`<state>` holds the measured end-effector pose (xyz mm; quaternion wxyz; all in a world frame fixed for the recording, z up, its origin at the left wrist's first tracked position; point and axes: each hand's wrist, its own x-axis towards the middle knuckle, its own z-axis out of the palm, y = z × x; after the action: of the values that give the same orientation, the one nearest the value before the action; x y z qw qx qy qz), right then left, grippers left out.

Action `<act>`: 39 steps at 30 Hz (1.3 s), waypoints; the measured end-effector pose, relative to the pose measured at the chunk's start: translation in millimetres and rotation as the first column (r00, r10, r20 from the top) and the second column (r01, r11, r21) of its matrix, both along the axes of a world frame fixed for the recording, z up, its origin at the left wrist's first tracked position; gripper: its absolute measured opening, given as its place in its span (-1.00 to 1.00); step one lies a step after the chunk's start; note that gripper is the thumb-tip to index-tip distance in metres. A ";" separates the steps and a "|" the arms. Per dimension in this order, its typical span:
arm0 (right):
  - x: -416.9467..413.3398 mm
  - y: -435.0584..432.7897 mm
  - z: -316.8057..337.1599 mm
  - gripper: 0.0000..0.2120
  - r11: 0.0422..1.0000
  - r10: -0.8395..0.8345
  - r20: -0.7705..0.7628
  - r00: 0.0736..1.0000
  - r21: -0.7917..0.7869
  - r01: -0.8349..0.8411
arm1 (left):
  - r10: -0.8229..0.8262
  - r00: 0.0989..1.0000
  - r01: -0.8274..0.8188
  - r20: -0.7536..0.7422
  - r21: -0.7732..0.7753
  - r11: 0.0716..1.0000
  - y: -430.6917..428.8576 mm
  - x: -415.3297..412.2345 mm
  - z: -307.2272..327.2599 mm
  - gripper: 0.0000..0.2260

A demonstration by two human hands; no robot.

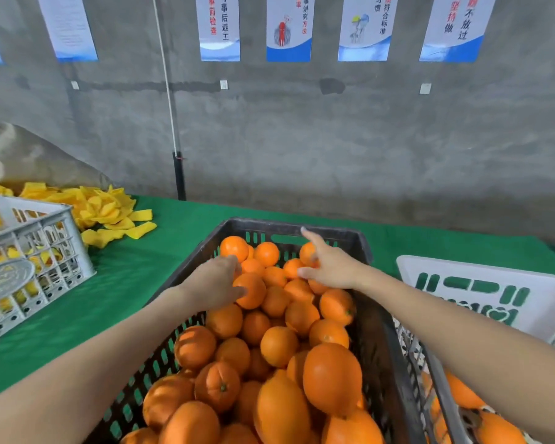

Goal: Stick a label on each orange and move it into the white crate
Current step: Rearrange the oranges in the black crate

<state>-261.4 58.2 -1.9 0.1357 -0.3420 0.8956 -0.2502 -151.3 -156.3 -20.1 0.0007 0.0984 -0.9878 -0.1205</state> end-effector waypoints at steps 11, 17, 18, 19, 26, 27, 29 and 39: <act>-64.3 -52.1 -92.1 -0.10 0.890 -0.381 -0.425 0.821 0.072 0.450 | 0.234 0.939 -0.148 0.252 -0.317 0.937 7.2 -47.2 -28.5 0.02; -50.5 -51.7 -73.6 -0.05 0.930 -0.318 -0.444 0.838 0.029 0.368 | 0.237 0.948 -0.214 0.214 -0.127 0.969 12.1 -40.7 -33.6 -0.11; -46.8 -52.6 -63.8 -0.03 0.945 -0.279 -0.426 0.861 0.037 0.324 | 0.240 0.947 -0.218 0.212 -0.122 0.968 12.7 -39.7 -32.9 -0.13; -43.7 -54.4 -53.5 -0.03 0.964 -0.222 -0.406 0.886 0.045 0.262 | 0.240 0.948 -0.214 0.210 -0.138 0.967 13.4 -39.3 -32.4 -0.14; 19.5 -23.6 6.6 -0.04 0.991 0.073 0.109 0.991 0.103 -0.084 | 0.223 0.968 -0.154 0.117 -0.429 0.890 22.8 -39.8 -26.8 -0.20; 34.5 -13.3 4.1 -0.05 0.985 0.083 0.209 0.974 0.134 -0.113 | 0.233 0.962 -0.158 0.141 -0.408 0.899 19.8 -42.2 -25.6 -0.17; 63.0 4.6 -7.9 -0.09 0.968 0.097 0.318 0.943 0.192 -0.164 | 0.260 0.941 -0.175 0.217 -0.346 0.922 11.9 -45.5 -28.4 -0.07; 65.4 26.1 -26.3 -0.32 0.997 0.001 0.080 0.997 0.073 -0.007 | 0.059 0.991 -0.023 0.119 -0.281 0.960 29.1 -22.5 -6.7 -0.16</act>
<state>-196.0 84.3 -28.2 0.1843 -0.3283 0.8973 -0.2302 -173.8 -127.3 -26.8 -0.0455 0.1251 -0.9908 0.0262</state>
